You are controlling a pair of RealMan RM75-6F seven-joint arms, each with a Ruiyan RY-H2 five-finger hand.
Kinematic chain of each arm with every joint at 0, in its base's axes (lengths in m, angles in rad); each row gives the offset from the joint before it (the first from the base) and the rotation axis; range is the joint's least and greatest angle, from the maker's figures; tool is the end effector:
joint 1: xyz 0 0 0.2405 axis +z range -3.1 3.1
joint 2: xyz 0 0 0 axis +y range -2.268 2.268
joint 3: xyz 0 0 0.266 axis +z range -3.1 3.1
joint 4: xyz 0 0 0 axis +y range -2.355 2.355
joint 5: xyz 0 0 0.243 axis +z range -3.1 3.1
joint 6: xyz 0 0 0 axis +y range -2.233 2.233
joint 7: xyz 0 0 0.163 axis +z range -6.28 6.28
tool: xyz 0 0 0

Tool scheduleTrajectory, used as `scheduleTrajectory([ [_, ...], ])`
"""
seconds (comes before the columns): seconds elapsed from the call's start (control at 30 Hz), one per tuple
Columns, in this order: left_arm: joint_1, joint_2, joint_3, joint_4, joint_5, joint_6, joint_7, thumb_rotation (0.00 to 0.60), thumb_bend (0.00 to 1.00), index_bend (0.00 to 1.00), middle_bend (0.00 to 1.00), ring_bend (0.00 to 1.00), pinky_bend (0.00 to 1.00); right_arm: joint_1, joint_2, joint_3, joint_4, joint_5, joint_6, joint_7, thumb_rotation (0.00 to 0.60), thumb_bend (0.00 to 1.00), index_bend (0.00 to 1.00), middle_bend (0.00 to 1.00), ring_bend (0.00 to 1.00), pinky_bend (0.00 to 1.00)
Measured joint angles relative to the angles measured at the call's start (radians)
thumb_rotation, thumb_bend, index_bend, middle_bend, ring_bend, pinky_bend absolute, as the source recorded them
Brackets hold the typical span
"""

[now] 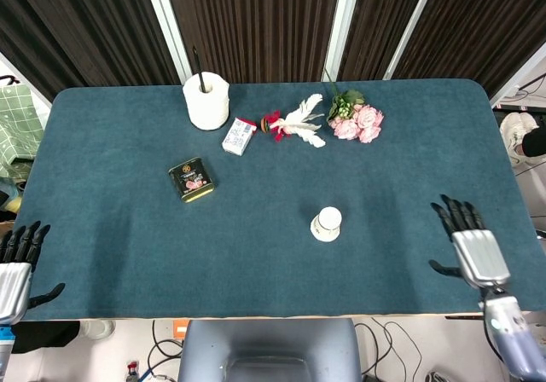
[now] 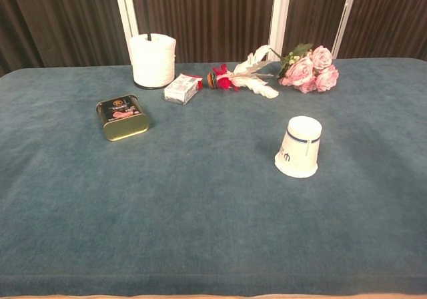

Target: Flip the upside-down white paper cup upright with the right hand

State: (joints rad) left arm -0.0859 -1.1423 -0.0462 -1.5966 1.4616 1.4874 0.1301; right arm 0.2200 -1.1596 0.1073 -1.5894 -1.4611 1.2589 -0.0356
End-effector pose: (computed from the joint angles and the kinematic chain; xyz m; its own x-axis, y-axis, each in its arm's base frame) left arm -0.3394 0.2030 0.1289 0.5015 0.0074 0.8651 0.8647 0.0279 -0.5015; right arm -0.3153 -0.2598 0.0993 0.4123 -0.1180 0.9034 -0.9100 -0.1014 0.4020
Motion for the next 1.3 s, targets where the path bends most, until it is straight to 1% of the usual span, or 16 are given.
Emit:
scheduleTrajectory([
  [0.13,0.0,-0.005,-0.004,0.008,-0.009,-0.003,-0.001,0.599,0.0,0.0,0.0,0.0,0.0,0.093,-0.021,0.029,0.026,0.037,-0.148,0.079,0.6,0.0,0.03,0.0,0.0,0.01],
  [0.17,0.0,-0.006,-0.005,0.011,-0.012,-0.004,-0.002,0.599,0.0,0.0,0.0,0.0,0.0,0.125,-0.031,0.039,0.038,0.049,-0.189,0.098,0.6,0.0,0.06,0.0,0.0,0.02],
  [0.23,-0.001,-0.01,-0.007,0.019,-0.019,-0.008,-0.002,0.599,0.0,0.0,0.0,0.0,0.0,0.174,-0.049,0.055,0.061,0.069,-0.247,0.119,0.6,0.0,0.07,0.0,0.0,0.03],
  [0.27,-0.001,-0.011,-0.008,0.02,-0.023,-0.011,-0.002,0.599,0.0,0.0,0.0,0.0,0.0,0.205,-0.063,0.066,0.078,0.083,-0.28,0.13,0.6,0.0,0.09,0.0,0.0,0.05],
  [0.4,-0.004,-0.013,-0.012,0.023,-0.033,-0.02,0.0,0.599,0.0,0.0,0.0,0.0,0.0,0.278,-0.112,0.091,0.132,0.125,-0.358,0.15,0.6,0.01,0.12,0.01,0.01,0.07],
  [0.5,-0.004,-0.012,-0.012,0.02,-0.033,-0.02,-0.001,0.599,0.0,0.0,0.0,0.0,0.0,0.296,-0.125,0.095,0.137,0.137,-0.375,0.15,0.6,0.01,0.12,0.01,0.01,0.07],
  [0.67,-0.004,-0.013,-0.007,0.021,-0.032,-0.024,0.001,0.599,0.0,0.0,0.0,0.0,0.0,0.342,-0.129,0.084,0.108,0.134,-0.427,0.129,0.6,0.03,0.15,0.01,0.01,0.07],
  [0.73,-0.005,-0.012,-0.007,0.018,-0.033,-0.027,0.003,0.599,0.0,0.0,0.0,0.0,0.0,0.361,-0.131,0.079,0.094,0.134,-0.449,0.117,0.6,0.06,0.17,0.01,0.01,0.07],
  [0.8,-0.005,-0.01,-0.006,0.016,-0.035,-0.03,0.005,0.599,0.0,0.0,0.0,0.0,0.0,0.381,-0.133,0.076,0.085,0.135,-0.463,0.099,0.6,0.07,0.21,0.01,0.01,0.07],
  [0.93,-0.005,-0.01,-0.005,0.013,-0.035,-0.032,0.008,0.599,0.0,0.0,0.0,0.0,0.0,0.404,-0.139,0.075,0.077,0.14,-0.471,0.051,0.6,0.1,0.3,0.01,0.01,0.07],
  [1.1,-0.005,-0.009,-0.004,0.009,-0.034,-0.031,0.011,0.599,0.0,0.0,0.0,0.0,0.0,0.428,-0.15,0.077,0.081,0.174,-0.469,-0.03,0.6,0.12,0.35,0.02,0.01,0.07],
  [1.3,-0.005,-0.01,0.0,0.01,-0.033,-0.036,0.013,0.599,0.0,0.0,0.0,0.0,0.0,0.445,-0.16,0.08,0.089,0.203,-0.472,-0.059,0.6,0.13,0.36,0.03,0.01,0.07],
])
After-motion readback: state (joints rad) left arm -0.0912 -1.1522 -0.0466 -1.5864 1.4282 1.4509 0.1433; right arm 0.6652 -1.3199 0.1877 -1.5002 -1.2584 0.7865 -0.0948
